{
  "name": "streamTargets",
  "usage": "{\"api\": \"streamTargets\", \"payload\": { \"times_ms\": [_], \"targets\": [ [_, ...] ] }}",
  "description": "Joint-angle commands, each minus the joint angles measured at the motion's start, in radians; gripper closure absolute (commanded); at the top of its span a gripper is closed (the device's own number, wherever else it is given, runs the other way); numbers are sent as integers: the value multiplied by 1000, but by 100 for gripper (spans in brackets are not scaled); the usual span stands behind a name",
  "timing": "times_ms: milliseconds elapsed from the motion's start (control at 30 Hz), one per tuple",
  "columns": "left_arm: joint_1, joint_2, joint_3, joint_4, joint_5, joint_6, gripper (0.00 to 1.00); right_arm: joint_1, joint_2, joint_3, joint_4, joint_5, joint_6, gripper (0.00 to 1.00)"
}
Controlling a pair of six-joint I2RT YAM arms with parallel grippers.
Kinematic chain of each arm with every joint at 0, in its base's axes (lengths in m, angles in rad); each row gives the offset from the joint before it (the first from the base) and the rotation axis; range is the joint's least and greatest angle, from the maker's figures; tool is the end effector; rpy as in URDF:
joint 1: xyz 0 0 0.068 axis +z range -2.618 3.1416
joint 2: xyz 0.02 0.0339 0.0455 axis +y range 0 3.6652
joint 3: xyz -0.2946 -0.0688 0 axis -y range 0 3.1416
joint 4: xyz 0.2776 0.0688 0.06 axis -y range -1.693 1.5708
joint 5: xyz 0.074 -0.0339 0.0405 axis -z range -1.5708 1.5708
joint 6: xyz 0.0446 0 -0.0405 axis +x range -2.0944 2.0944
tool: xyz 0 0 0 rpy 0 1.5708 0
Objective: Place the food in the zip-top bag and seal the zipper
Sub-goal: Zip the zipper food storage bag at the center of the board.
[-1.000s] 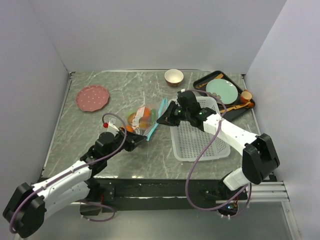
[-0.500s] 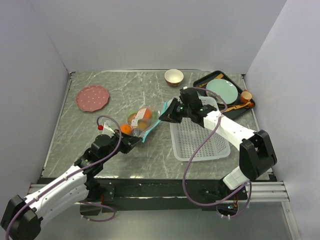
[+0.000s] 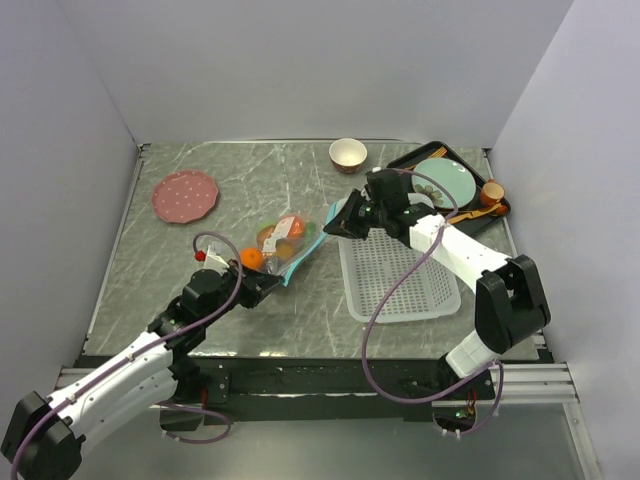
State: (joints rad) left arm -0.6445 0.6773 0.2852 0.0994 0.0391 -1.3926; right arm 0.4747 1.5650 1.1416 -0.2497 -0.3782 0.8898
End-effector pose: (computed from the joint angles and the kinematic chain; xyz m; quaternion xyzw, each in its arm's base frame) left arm 0.1456 -0.1116 0.2133 -0.2824 0.7513 -0.5159 0.2995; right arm 0.3361 0.1912 0.2768 0.1025 0.8827 0.4002 0.2240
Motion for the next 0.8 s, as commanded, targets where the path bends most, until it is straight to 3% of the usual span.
{"api": "streamTargets", "payload": {
  "times_ms": [0,400,767],
  "targets": [
    [11,-22,0,-35,16,40,99,-57,27,70,40,55,-43,93],
    [13,-48,2,-66,50,64,99,-117,69,79,93,-7,-8,93],
    [13,1,-9,9,108,78,99,-125,99,47,187,15,69,93]
  ]
}}
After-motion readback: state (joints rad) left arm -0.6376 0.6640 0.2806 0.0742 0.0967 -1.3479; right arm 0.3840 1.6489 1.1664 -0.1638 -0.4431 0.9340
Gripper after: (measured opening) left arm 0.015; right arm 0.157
